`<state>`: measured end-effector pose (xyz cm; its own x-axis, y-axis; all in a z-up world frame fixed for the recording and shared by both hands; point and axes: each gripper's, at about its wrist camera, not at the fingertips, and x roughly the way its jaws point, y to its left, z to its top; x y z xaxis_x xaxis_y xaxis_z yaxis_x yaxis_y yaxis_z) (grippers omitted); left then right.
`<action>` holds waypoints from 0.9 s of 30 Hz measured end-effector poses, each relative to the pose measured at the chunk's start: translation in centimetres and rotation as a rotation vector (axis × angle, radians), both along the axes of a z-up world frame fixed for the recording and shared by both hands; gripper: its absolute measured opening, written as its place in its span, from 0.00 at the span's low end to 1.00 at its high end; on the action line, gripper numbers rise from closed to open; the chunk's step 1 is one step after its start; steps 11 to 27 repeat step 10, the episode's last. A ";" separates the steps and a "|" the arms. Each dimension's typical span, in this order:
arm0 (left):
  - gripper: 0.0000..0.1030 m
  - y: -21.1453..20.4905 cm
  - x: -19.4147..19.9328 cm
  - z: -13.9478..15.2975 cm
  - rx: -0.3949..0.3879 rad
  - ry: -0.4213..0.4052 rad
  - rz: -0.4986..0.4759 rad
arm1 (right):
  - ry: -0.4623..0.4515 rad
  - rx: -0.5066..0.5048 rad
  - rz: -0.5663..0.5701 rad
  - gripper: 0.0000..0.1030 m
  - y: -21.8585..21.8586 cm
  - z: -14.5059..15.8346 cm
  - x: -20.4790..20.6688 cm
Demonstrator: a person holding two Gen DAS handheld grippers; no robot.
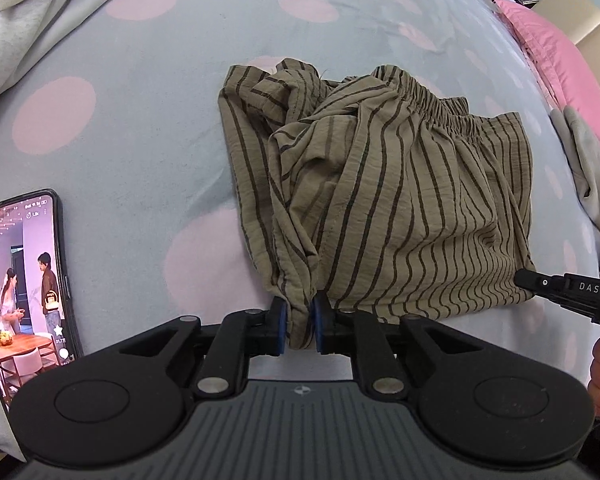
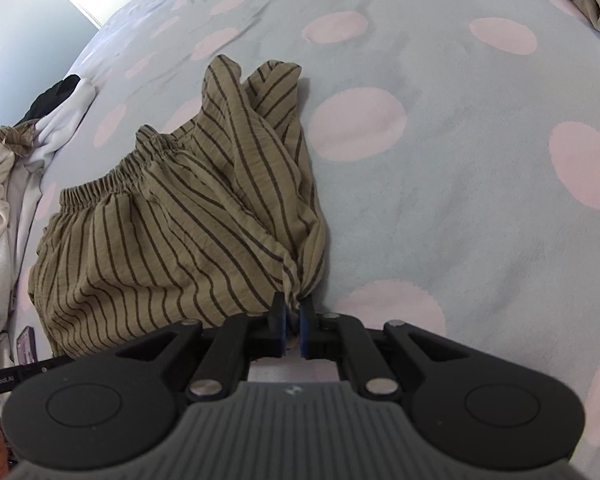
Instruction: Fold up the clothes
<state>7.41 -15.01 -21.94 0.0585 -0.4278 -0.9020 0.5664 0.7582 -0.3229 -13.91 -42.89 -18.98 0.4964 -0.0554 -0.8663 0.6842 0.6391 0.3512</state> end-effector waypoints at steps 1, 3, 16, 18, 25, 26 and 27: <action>0.13 0.1 0.1 -0.1 -0.001 0.001 0.000 | 0.004 -0.002 0.002 0.07 0.0 0.0 -0.1; 0.17 0.2 0.2 0.0 0.004 -0.002 0.000 | 0.008 -0.004 -0.003 0.07 -0.2 -0.1 -0.4; 0.35 1.7 0.9 1.2 0.037 -0.042 0.027 | 0.053 -0.074 -0.052 0.21 -0.7 0.7 -1.4; 0.35 1.7 0.9 1.2 0.037 -0.042 0.027 | 0.053 -0.074 -0.052 0.21 -0.7 0.7 -1.4; 0.35 1.7 0.9 1.2 0.037 -0.042 0.027 | 0.053 -0.074 -0.052 0.21 -0.7 0.7 -1.4; 0.35 1.7 0.9 1.2 0.037 -0.042 0.027 | 0.053 -0.074 -0.052 0.21 -0.7 0.7 -1.4; 0.35 1.7 0.9 1.2 0.037 -0.042 0.027 | 0.053 -0.074 -0.052 0.21 -0.7 0.7 -1.4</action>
